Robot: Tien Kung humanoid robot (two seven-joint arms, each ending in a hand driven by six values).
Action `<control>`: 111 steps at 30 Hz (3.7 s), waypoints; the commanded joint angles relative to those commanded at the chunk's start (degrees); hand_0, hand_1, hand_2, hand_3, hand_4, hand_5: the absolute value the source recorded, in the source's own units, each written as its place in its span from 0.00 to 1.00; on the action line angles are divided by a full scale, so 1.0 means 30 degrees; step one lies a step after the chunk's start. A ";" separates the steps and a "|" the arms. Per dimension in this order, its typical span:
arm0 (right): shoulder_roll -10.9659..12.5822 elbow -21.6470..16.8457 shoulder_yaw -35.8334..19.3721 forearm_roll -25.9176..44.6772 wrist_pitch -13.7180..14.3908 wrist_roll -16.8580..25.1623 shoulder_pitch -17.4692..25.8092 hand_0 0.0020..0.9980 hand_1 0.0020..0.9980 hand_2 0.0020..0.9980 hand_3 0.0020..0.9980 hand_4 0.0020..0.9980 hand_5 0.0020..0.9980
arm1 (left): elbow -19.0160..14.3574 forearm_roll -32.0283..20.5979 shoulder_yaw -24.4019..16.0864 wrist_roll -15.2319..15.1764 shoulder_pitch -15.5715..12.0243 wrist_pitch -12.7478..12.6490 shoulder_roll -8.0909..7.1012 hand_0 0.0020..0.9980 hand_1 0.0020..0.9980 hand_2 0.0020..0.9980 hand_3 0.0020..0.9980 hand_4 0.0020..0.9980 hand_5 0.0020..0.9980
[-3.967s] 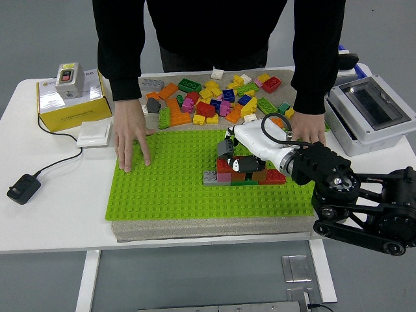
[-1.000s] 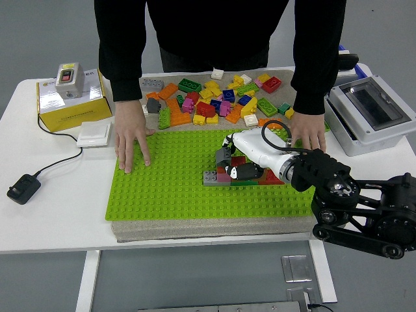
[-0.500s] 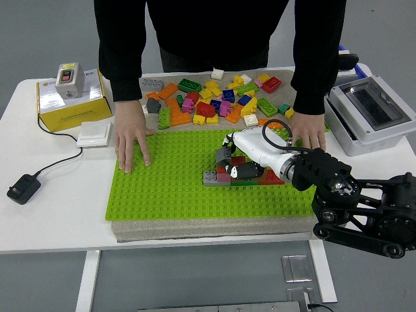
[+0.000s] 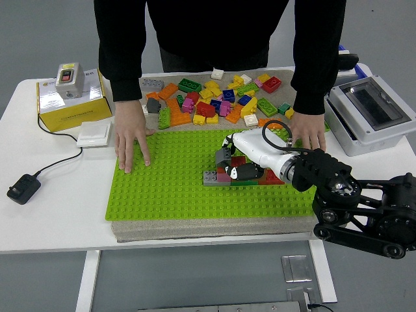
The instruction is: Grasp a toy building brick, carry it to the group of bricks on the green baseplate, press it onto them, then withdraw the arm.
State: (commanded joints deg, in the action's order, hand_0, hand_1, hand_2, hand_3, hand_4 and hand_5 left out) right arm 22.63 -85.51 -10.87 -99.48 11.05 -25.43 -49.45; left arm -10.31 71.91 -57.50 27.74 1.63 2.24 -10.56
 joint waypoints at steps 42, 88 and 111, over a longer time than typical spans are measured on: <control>0.0130 0.0033 0.0036 0.0180 -0.0003 0.0426 -0.0062 0.04 0.10 0.61 0.61 0.60 0.48 | 0.0000 -0.0090 0.0144 -0.0013 -0.0005 -0.0078 0.0006 0.72 0.68 0.57 0.71 0.23 0.68; 0.0253 0.0428 -0.0002 0.0626 0.0188 0.0868 -0.0090 0.04 0.09 0.60 0.60 0.64 0.54 | 0.0000 -0.0372 0.0284 -0.0539 0.0063 -0.0264 -0.0025 0.71 0.67 0.55 0.68 0.20 0.69; 0.0095 0.0894 0.0150 0.0926 0.0307 0.1040 -0.0097 0.04 0.09 0.59 0.60 0.66 0.56 | 0.0000 -0.0362 0.0330 -0.0591 0.0007 -0.0264 -0.0017 0.71 0.67 0.54 0.68 0.19 0.69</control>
State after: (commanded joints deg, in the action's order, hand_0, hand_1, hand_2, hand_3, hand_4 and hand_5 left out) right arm 22.92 -82.83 -10.42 -96.71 11.97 -22.31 -49.74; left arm -10.31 70.83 -56.51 25.97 1.65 1.45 -10.62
